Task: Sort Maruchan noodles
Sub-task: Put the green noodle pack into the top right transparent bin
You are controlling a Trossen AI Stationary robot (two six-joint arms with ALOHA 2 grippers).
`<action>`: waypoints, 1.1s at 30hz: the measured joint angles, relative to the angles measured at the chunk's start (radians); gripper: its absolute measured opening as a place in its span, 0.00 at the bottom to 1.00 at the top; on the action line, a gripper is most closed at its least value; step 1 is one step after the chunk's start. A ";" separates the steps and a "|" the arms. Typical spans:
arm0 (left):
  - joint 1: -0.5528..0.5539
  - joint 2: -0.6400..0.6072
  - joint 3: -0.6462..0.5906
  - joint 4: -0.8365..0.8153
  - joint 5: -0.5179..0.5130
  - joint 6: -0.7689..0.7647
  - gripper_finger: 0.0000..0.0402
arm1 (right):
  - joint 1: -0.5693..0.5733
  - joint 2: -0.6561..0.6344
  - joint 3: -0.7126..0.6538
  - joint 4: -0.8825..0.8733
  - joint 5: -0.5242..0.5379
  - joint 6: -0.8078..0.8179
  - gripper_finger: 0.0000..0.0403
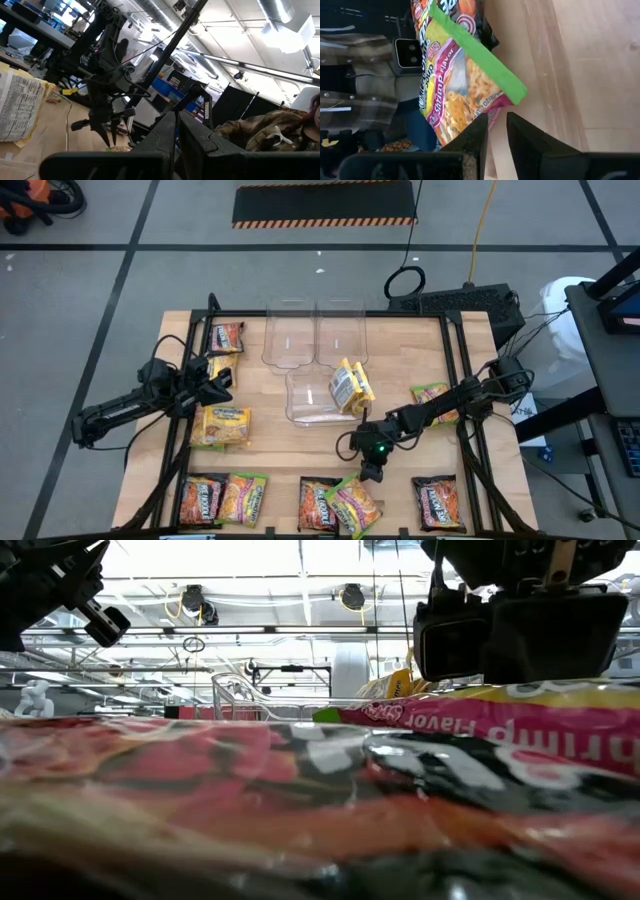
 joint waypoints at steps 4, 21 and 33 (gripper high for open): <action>0.000 0.000 0.000 0.000 0.000 0.008 0.06 | -0.001 0.000 0.000 0.041 0.001 0.000 0.17; 0.000 0.000 0.000 0.000 0.000 0.025 0.06 | -0.014 0.005 -0.023 0.059 0.106 0.059 0.17; 0.000 0.000 0.000 0.000 0.000 0.024 0.06 | -0.014 0.005 -0.029 0.058 0.077 0.067 0.17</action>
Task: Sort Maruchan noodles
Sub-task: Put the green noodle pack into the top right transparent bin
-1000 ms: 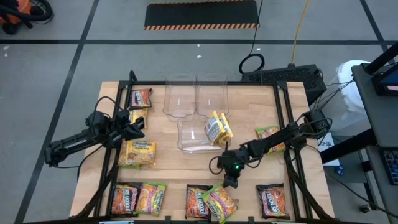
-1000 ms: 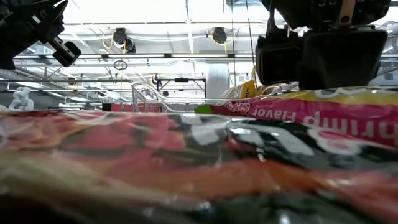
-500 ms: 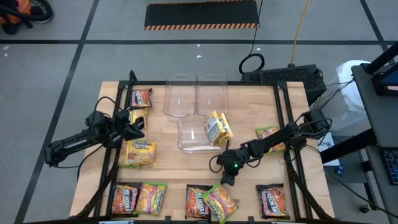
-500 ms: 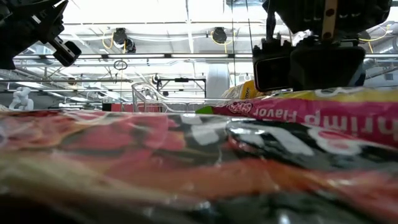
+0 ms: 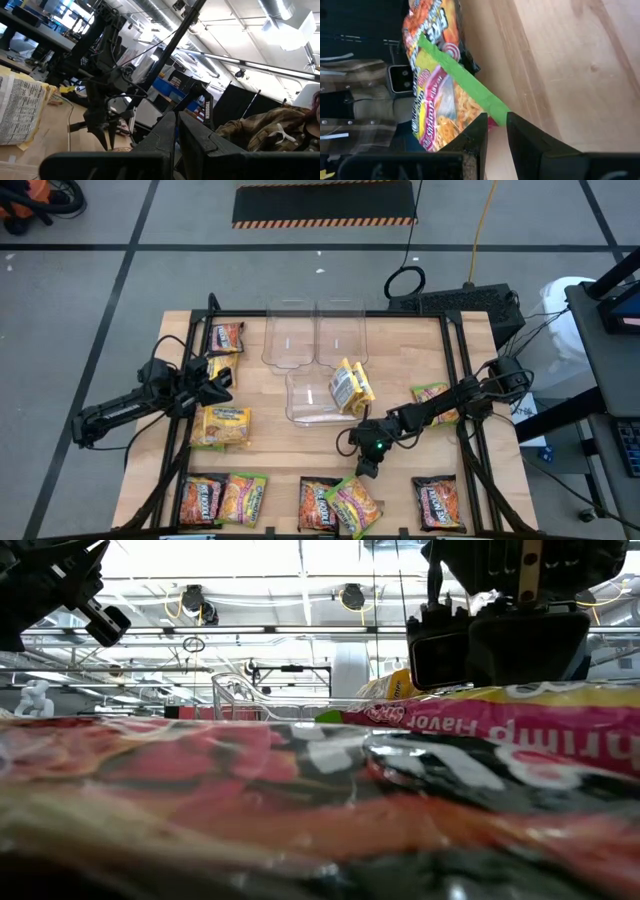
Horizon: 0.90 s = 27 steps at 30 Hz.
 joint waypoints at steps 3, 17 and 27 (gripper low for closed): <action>0.000 0.000 0.000 0.000 0.000 0.000 0.06 | 0.000 0.000 -0.013 0.000 0.004 0.011 0.17; 0.000 0.000 0.000 0.000 0.000 0.000 0.06 | 0.000 0.000 -0.046 0.151 0.000 0.063 0.17; 0.000 0.000 0.000 0.000 0.000 0.000 0.06 | 0.000 0.000 -0.046 0.151 -0.026 0.063 0.17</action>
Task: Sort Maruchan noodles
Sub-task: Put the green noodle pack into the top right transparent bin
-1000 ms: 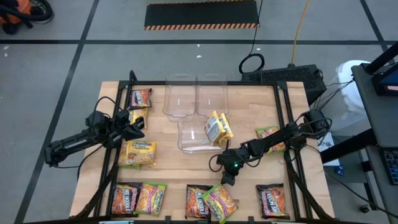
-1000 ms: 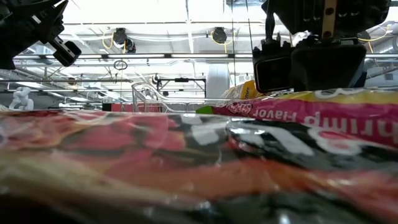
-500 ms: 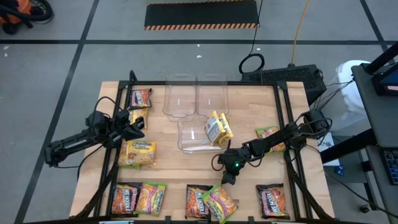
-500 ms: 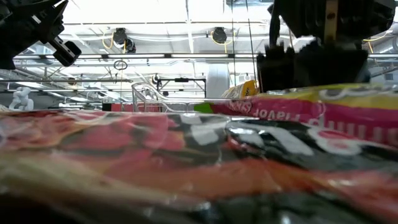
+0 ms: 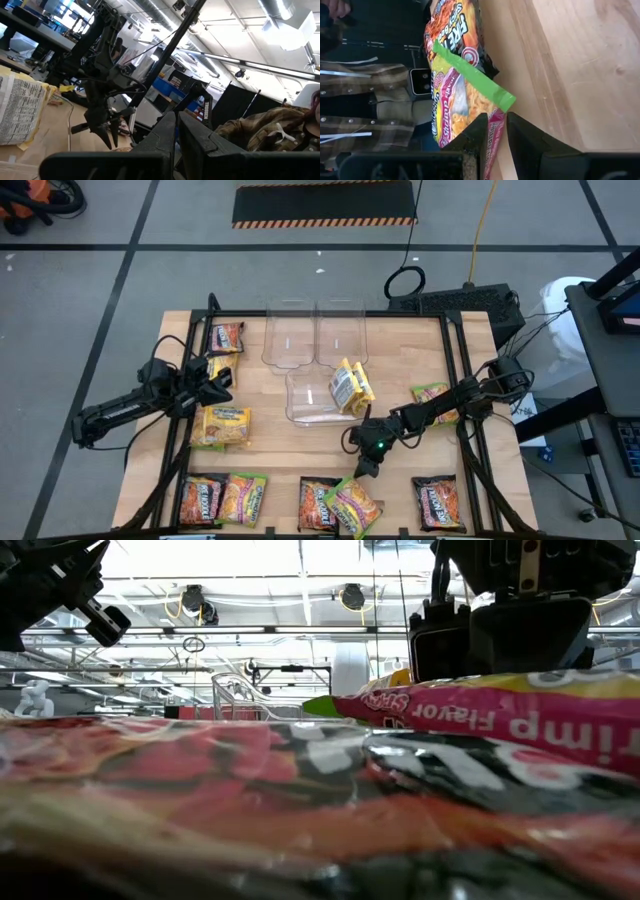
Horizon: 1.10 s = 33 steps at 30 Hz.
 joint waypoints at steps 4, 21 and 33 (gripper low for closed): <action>0.000 0.000 0.000 0.000 0.000 0.000 0.06 | 0.000 0.000 0.000 -0.001 0.000 0.000 0.17; 0.000 0.000 0.000 0.000 0.000 0.001 0.06 | 0.003 0.000 0.000 0.001 0.004 -0.001 0.17; 0.000 0.000 0.000 0.000 0.000 0.002 0.06 | 0.004 0.000 0.000 0.001 0.008 -0.006 0.17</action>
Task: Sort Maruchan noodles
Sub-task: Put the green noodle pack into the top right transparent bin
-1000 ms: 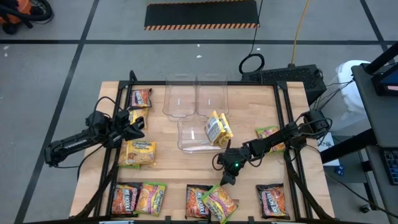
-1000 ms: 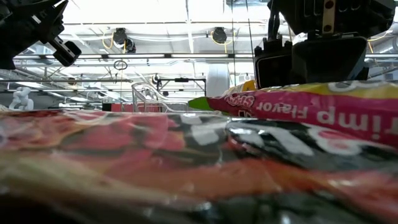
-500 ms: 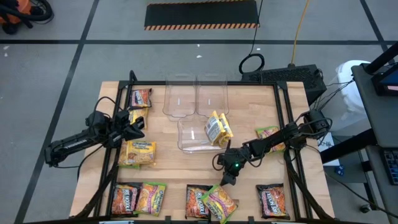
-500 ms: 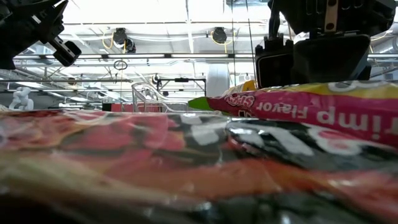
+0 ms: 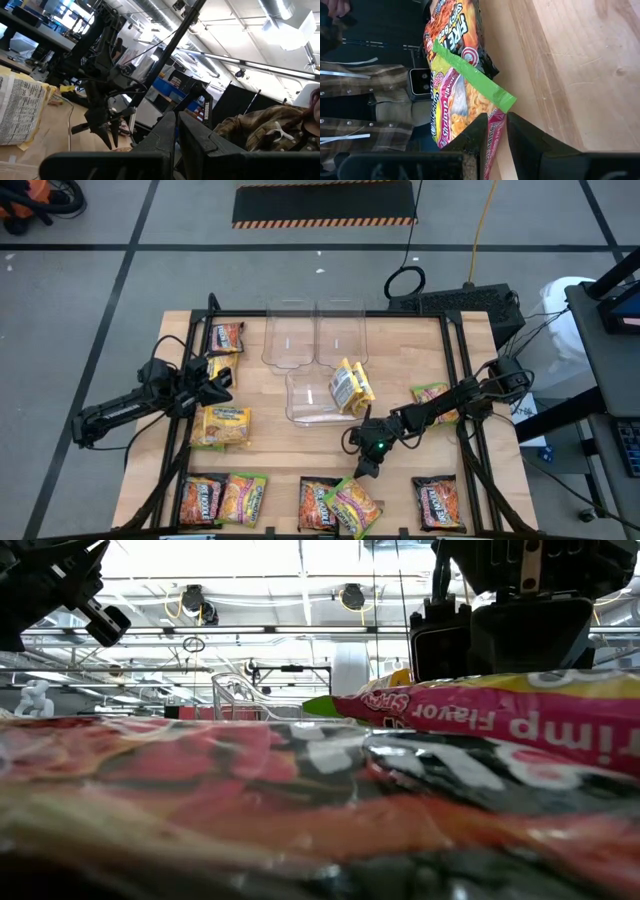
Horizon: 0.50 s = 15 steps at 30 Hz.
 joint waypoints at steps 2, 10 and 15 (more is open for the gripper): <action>0.000 0.000 0.000 0.000 0.000 0.000 0.06 | 0.000 0.000 0.000 0.000 0.000 0.000 0.17; 0.000 0.000 0.000 0.000 0.000 0.000 0.06 | 0.004 0.000 0.000 0.000 0.075 0.007 0.17; 0.000 0.000 0.000 0.000 0.000 0.000 0.06 | 0.007 0.000 0.000 -0.019 0.047 0.033 0.17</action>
